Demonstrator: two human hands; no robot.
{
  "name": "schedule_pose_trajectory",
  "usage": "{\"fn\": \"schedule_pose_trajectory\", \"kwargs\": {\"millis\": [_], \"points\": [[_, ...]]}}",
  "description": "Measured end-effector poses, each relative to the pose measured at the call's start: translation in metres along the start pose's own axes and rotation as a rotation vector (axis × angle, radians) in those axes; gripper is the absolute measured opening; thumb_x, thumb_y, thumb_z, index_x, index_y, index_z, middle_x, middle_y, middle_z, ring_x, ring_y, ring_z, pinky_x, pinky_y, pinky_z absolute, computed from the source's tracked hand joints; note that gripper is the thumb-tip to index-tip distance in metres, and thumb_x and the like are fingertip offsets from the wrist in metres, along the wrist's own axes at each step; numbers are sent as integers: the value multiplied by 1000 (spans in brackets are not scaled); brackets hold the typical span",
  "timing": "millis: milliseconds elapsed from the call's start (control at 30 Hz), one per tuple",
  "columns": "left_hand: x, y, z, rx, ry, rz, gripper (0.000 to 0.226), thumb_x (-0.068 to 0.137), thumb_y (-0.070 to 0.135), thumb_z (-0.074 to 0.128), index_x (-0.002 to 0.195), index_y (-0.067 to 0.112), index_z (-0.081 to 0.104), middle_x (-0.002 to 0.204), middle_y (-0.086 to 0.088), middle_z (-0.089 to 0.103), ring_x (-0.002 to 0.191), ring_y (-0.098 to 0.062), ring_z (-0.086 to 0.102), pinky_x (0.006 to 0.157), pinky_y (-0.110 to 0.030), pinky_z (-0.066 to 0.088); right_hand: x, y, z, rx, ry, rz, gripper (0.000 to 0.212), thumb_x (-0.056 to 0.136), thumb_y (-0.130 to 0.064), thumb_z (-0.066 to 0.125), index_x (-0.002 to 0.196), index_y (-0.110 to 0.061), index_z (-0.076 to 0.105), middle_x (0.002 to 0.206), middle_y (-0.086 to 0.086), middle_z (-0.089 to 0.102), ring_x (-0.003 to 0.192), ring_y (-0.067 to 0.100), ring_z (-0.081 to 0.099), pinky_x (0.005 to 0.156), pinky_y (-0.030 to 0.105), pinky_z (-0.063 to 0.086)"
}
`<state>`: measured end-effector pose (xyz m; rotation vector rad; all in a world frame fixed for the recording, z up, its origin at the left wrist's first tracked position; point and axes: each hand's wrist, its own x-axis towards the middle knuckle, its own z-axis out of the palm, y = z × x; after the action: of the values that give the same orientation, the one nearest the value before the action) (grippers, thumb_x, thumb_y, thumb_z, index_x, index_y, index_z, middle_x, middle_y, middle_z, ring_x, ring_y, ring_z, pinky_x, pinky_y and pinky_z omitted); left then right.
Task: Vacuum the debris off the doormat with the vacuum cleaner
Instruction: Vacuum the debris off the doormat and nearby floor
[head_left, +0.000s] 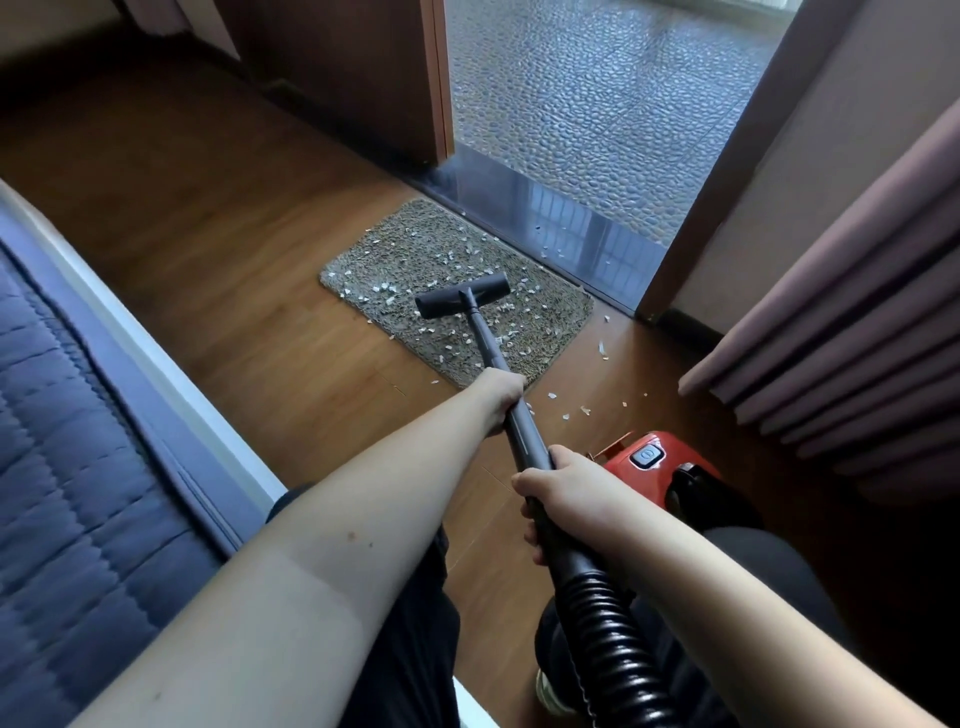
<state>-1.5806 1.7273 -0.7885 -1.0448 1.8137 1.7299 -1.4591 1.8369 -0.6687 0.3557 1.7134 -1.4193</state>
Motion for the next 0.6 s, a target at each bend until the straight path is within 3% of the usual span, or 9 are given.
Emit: {"fn": "schedule_pose_trajectory", "kwargs": {"millis": [400, 600], "points": [[-55, -39, 35, 35, -46, -27, 12, 99, 7, 39, 111, 8, 38, 77, -12, 48, 59, -22, 51, 60, -33, 49, -60, 37, -17, -23, 13, 8, 15, 94, -8, 50, 106, -4, 43, 72, 14, 46, 39, 16, 51, 39, 25, 45], [-54, -63, 45, 92, -56, -70, 15, 95, 6, 40, 111, 5, 40, 82, -16, 53, 61, -25, 55, 75, -39, 52, -60, 54, -14, -25, 19, 53, 11, 94, -8, 49, 102, -6, 42, 65, 13, 49, 42, 22, 51, 43, 29, 46]]}}
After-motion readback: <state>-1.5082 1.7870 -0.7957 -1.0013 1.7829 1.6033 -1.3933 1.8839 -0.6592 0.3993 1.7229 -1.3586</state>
